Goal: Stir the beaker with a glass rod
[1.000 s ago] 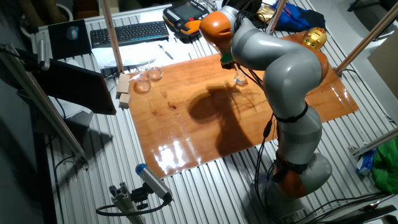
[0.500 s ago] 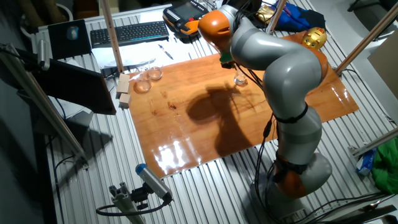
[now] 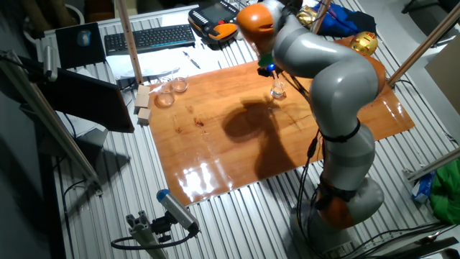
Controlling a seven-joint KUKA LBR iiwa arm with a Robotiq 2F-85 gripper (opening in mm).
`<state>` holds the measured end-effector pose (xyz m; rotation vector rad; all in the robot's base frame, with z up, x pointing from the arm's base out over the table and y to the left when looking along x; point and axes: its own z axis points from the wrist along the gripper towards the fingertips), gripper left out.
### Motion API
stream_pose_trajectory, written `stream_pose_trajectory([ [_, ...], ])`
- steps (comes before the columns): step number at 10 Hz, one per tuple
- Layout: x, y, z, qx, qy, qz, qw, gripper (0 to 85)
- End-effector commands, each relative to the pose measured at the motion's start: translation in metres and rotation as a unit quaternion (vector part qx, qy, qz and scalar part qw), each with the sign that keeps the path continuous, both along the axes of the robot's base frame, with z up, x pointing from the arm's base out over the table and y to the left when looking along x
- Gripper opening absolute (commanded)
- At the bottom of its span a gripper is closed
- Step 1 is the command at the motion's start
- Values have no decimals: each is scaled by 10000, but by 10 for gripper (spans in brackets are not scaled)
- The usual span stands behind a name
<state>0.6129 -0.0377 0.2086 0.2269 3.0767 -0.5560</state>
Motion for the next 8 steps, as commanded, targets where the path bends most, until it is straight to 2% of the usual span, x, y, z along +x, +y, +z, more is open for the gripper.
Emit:
stream_pose_trajectory([
  [1,5,-49,18,140,6,19,9999,0],
  [4,5,-220,109,645,4,13,9979,0],
  [6,6,-314,169,912,26,-55,9958,0],
  [8,-10,-377,152,1079,-16,-99,9941,0],
])
